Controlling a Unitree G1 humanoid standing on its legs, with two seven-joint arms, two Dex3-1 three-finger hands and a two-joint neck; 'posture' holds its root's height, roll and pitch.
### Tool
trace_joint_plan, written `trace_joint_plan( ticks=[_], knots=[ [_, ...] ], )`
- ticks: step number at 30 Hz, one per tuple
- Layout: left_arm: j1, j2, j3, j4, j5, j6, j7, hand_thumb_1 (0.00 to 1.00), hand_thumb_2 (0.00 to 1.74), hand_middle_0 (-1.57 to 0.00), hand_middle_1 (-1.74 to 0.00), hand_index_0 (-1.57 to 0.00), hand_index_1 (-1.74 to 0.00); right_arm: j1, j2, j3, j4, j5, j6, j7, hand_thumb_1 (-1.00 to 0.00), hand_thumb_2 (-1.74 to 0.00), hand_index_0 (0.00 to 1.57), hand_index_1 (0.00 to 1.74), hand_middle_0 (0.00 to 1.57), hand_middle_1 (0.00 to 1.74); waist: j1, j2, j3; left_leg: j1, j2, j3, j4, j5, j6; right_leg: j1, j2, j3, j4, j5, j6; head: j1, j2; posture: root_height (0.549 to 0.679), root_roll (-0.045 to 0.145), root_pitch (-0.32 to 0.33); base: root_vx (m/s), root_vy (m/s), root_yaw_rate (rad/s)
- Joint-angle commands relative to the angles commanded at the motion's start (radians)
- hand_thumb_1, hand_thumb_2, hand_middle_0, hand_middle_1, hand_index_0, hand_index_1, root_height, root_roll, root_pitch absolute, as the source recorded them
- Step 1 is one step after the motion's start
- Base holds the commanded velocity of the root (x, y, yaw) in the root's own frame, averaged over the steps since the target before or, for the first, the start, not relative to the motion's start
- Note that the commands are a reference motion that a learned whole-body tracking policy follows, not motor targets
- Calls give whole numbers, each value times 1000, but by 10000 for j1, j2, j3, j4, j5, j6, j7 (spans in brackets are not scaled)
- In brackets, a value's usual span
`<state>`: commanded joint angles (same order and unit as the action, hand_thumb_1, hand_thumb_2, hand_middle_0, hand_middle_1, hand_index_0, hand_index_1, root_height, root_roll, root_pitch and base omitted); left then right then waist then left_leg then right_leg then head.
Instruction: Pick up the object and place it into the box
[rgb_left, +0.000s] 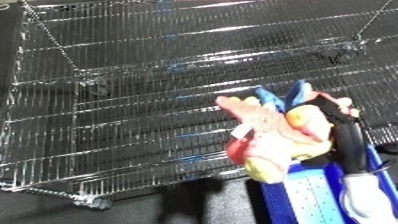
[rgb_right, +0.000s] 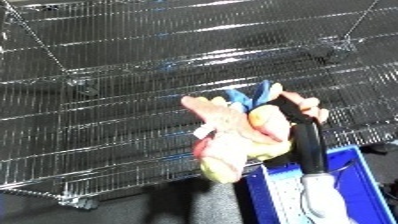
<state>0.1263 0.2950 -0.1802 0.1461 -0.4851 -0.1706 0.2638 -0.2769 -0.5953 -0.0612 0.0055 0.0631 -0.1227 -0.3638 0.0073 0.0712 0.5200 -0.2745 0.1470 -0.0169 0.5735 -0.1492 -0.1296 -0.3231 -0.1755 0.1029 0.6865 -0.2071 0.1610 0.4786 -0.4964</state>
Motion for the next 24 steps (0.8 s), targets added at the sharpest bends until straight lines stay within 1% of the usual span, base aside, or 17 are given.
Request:
trace_joint_plan(
  ticks=[3,6,8,11,14,18,22,24],
  knots=[
    [63,-58,38,-132,-55,38,-16,1000,1740,-1570,-1740,-1570,-1740,524,83,-661,-365,162,-140,-157,-1000,-1740,1570,1740,1570,1740,-256,43,0,138,14,90,32,-28,4,114,24,72,-41,21,-14,469,-75,631,62,-179,-7,-25,-145],
    [71,-126,63,-193,-135,43,-19,1000,1740,-1570,-1740,-1570,-1740,959,87,-1236,-562,224,-238,-325,-1000,-1740,1570,1740,1570,1740,-509,94,-12,301,28,191,39,-60,2,239,51,157,-111,53,-23,942,-317,632,66,-190,-4,-14,-144],
    [81,-164,69,-225,-178,45,-33,1000,1740,-1570,-1740,-1570,-1740,1284,56,-1641,-620,208,-276,-454,-1000,-1740,1570,1740,1570,1740,-704,129,-50,414,44,272,29,-84,0,321,70,213,-183,78,-24,1276,-429,633,69,-196,7,-9,-161],
    [123,-192,43,-259,-222,50,-74,1000,1740,-1570,-1740,-1570,-1740,1778,17,-2221,-614,210,-329,-640,-1000,-1740,1570,1740,1570,1740,-970,186,-125,554,70,399,0,-113,-2,414,98,284,-299,116,-24,1553,-440,634,73,-201,6,-6,-156],
    [151,-193,-13,-275,-261,47,-139,1000,1740,-1570,-1740,-1570,-1740,2228,-3,-2745,-494,319,-412,-781,-1000,-1740,1570,1740,1570,1740,-1227,266,-186,668,81,510,-47,-125,-9,474,105,345,-396,138,-19,2053,-487,635,77,-203,1,0,-142],
    [198,-184,-100,-279,-332,29,-253,1000,1740,-1570,-1740,-1570,-1740,2720,53,-3369,-101,793,-625,-925,-1000,-1740,1570,1740,1570,1740,-1595,436,-254,819,67,672,-160,-113,-27,515,98,431,-507,157,-25,2483,-523,637,85,-203,-2,12,-140],
    [194,-187,-212,-191,-399,-32,-327,1000,1740,-1570,-1740,-1570,-1740,2936,170,-3789,454,1351,-867,-1109,-1000,-1740,1570,1740,1570,1740,-1919,645,-274,930,35,836,-306,-82,-47,508,75,513,-642,211,-28,2770,-580,638,94,-199,-10,21,-118],
    [183,-189,-272,-151,-412,-54,-356,1000,1740,-1570,-1740,-1570,-1740,2970,233,-3913,709,1590,-975,-1186,-900,-1566,1413,1566,1413,1566,-2048,752,-276,970,13,905,-380,-66,-57,503,70,547,-719,238,-26,2841,-616,639,97,-197,-12,17,-106]
  ],
)
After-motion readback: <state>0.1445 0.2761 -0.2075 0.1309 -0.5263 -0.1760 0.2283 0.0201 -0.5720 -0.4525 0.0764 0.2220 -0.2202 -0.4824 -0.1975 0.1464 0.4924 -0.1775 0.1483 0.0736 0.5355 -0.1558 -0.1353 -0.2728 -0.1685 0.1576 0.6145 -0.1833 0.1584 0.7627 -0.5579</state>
